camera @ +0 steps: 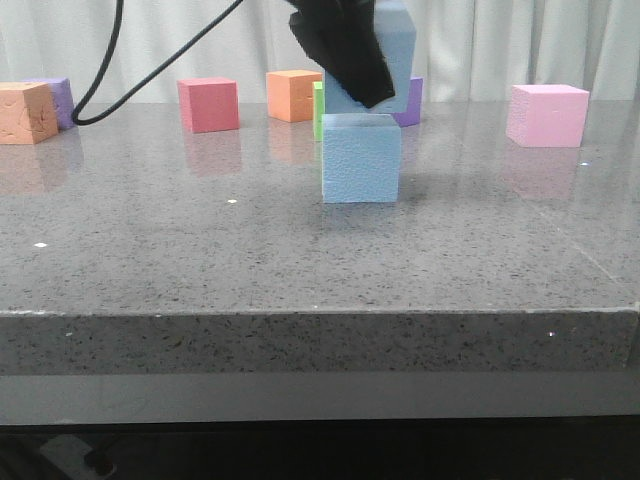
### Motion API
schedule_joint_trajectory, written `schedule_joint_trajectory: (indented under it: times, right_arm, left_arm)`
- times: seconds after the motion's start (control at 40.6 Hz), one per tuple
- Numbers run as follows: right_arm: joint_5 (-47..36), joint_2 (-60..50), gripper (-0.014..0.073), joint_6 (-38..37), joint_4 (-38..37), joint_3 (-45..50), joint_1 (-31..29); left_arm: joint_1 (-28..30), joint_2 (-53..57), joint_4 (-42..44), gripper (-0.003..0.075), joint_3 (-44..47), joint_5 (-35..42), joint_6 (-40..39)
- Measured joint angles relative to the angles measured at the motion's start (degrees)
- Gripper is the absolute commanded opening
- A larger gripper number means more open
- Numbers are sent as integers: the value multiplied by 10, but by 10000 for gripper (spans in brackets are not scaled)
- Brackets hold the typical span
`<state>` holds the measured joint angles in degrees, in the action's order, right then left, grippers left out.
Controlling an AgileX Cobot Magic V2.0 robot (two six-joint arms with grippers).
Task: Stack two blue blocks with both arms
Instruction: 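Lift the held cube and carry it above the centre light blue cube, then lower the held cube onto the centre cube, align it, open left gripper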
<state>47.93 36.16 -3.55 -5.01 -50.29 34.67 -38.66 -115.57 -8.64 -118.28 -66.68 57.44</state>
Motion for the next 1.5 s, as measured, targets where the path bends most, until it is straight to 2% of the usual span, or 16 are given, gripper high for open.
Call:
schedule_joint_trajectory:
  times: [0.123,0.222,0.887,1.503]
  right_arm:
    - [0,0,636,0,0,0,0]
    - [0,0,636,0,0,0,0]
    - [0,0,636,0,0,0,0]
    - [0,0,636,0,0,0,0]
  left_arm:
    - [0,0,0,482,0,0,0]
    - [0,0,0,505,0,0,0]
    - [0,0,1,505,0,44,1]
    - [0,-8,15,506,0,39,-8]
